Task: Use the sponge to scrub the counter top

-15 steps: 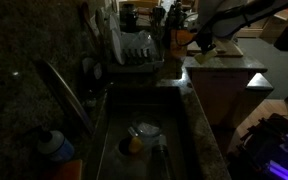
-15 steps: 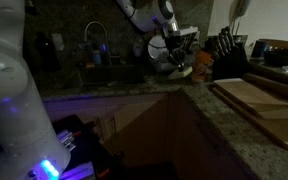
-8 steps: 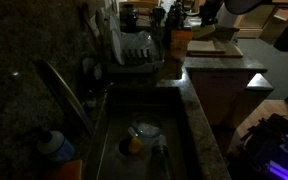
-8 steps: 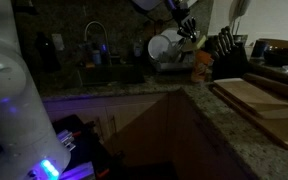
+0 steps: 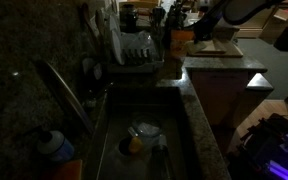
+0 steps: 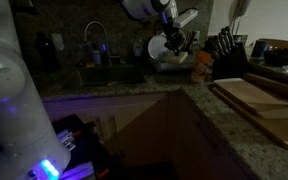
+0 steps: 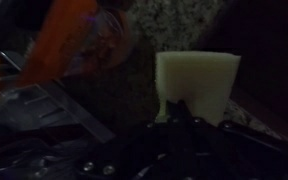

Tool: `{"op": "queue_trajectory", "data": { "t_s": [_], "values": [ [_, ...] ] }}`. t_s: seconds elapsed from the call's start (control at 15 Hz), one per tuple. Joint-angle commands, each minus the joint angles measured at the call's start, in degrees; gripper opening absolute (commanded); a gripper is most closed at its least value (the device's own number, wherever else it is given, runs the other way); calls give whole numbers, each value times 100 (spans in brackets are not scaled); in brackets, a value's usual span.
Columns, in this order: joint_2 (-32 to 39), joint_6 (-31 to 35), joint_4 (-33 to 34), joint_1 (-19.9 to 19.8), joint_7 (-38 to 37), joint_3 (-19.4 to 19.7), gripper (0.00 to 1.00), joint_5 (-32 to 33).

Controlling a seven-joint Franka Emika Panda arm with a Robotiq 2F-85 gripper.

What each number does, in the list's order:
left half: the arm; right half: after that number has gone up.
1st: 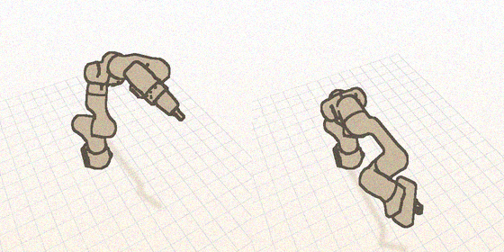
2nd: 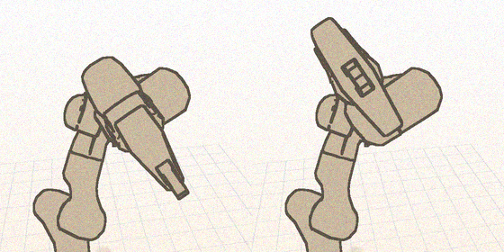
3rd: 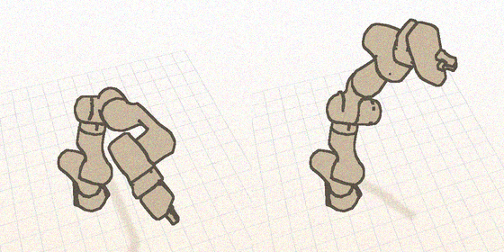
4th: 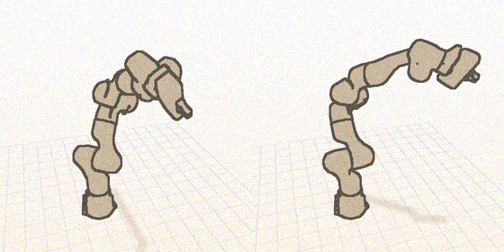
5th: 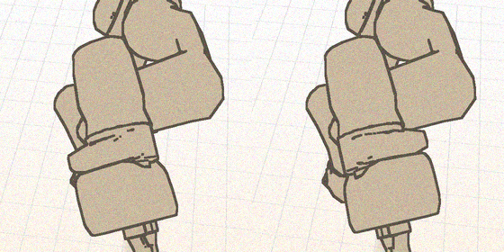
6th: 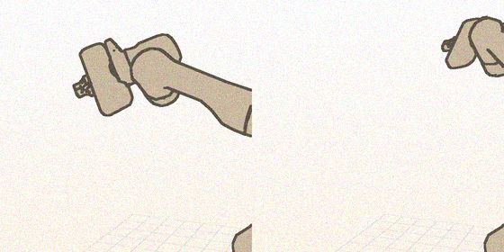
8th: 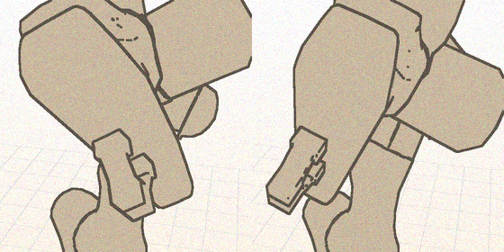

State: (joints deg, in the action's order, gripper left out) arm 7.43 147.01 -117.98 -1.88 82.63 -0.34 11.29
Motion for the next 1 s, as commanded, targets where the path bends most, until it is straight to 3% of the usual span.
{"op": "queue_trajectory", "data": {
  "t_s": [0.0,0.27,0.4,0.47,0.73,0.93],
  "values": [
    [-37,-387,-383,21,560,-221,1,-518],
    [313,-657,-557,313,95,-295,1,104],
    [605,-523,-612,520,-367,-230,1,881],
    [388,-618,-555,361,-102,-310,3,438],
    [673,-591,-572,474,-378,-325,1,798],
    [894,-676,-452,292,614,-640,1,-21]
  ]
}}
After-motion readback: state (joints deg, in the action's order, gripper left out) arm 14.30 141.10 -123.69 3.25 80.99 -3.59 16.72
